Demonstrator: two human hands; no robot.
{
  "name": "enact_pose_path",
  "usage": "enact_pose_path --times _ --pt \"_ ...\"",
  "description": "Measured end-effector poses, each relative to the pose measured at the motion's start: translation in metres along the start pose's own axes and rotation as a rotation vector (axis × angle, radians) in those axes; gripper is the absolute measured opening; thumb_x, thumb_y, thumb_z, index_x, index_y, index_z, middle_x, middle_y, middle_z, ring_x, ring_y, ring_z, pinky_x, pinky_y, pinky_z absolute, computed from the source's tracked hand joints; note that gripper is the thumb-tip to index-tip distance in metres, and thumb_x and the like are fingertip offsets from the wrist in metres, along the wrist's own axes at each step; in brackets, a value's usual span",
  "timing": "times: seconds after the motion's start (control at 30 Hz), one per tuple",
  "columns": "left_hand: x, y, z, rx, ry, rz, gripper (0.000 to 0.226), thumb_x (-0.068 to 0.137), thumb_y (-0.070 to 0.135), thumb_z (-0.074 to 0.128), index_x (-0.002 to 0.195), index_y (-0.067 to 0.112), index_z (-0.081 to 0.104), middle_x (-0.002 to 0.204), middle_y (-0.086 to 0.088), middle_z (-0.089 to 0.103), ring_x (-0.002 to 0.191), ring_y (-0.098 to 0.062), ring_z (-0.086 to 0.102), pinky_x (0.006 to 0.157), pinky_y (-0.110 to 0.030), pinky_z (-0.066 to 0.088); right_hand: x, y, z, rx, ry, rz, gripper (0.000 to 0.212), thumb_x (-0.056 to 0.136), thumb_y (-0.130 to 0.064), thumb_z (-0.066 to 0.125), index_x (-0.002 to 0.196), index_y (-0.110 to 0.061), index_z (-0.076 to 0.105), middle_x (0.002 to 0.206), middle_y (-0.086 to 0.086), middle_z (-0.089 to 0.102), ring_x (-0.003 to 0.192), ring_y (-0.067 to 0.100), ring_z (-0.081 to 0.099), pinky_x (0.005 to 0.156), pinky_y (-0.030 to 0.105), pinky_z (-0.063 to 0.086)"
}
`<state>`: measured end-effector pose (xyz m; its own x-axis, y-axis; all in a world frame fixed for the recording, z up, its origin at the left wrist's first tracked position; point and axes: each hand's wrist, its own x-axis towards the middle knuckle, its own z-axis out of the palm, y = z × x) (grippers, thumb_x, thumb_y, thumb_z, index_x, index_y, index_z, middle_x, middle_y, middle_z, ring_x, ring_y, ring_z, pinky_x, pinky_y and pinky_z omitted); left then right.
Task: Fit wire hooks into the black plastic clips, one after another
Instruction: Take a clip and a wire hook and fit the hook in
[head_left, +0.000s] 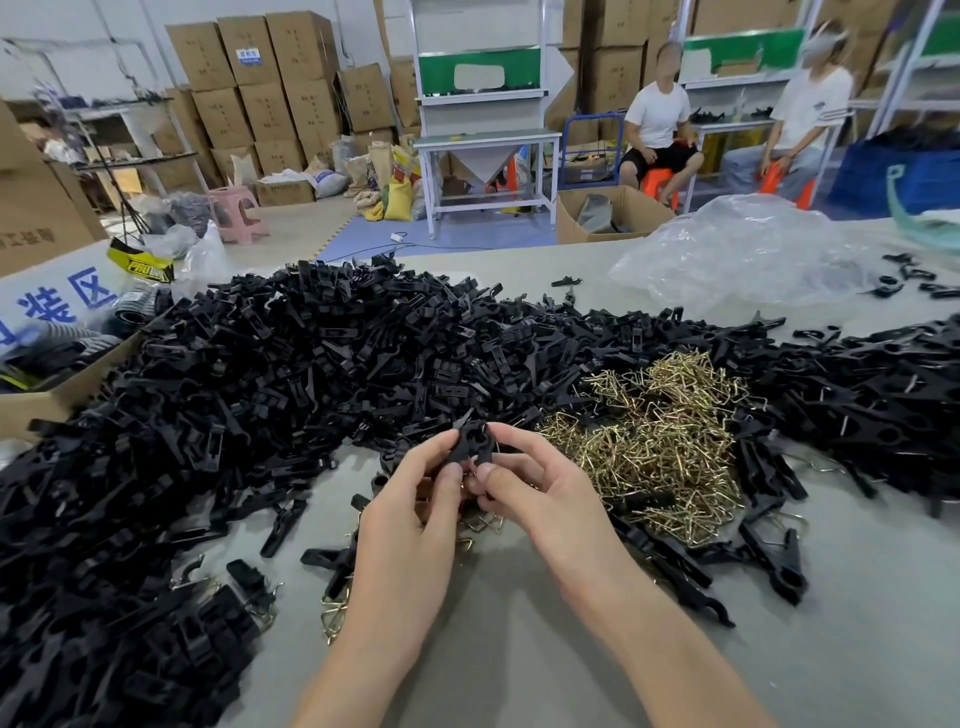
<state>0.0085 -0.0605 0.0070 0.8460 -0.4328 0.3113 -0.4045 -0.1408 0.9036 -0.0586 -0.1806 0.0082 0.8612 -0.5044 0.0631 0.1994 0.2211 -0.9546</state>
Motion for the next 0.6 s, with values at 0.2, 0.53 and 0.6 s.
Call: enact_pose_path --times 0.2,0.53,0.6 --pt "-0.0018 -0.0027 0.0004 0.036 -0.009 -0.005 0.028 0.098 0.025 0.059 0.118 0.043 0.066 0.101 0.025 0.072 0.093 -0.002 0.070 0.087 -0.031 0.056 0.0005 0.0005 0.0000 -0.021 0.025 -0.008 0.035 0.091 -0.004 0.071 0.115 -0.029 0.069 0.104 0.004 0.076 0.091 0.016 0.075 0.078 0.023 0.058" --pt "-0.0013 0.0037 -0.0013 0.073 -0.005 0.096 0.032 0.098 0.020 0.058 0.109 0.049 0.066 0.102 0.017 0.060 0.089 -0.007 0.065 0.068 -0.013 0.047 0.0001 -0.0028 -0.0047 -0.133 -0.047 -0.080 0.042 0.088 -0.011 0.076 0.113 -0.045 0.073 0.082 -0.005 0.065 0.079 0.012 0.071 0.080 0.023 0.058" --pt "-0.0019 0.0045 -0.0014 0.062 -0.016 0.109 0.032 0.099 0.017 0.056 0.111 0.045 0.067 0.103 0.018 0.062 0.095 -0.006 0.065 0.075 -0.016 0.049 -0.0001 -0.0054 -0.0031 -0.082 -0.051 -0.083 0.035 0.088 -0.006 0.075 0.103 -0.037 0.077 0.087 0.005 0.065 0.083 0.014 0.071 0.078 0.025 0.059"
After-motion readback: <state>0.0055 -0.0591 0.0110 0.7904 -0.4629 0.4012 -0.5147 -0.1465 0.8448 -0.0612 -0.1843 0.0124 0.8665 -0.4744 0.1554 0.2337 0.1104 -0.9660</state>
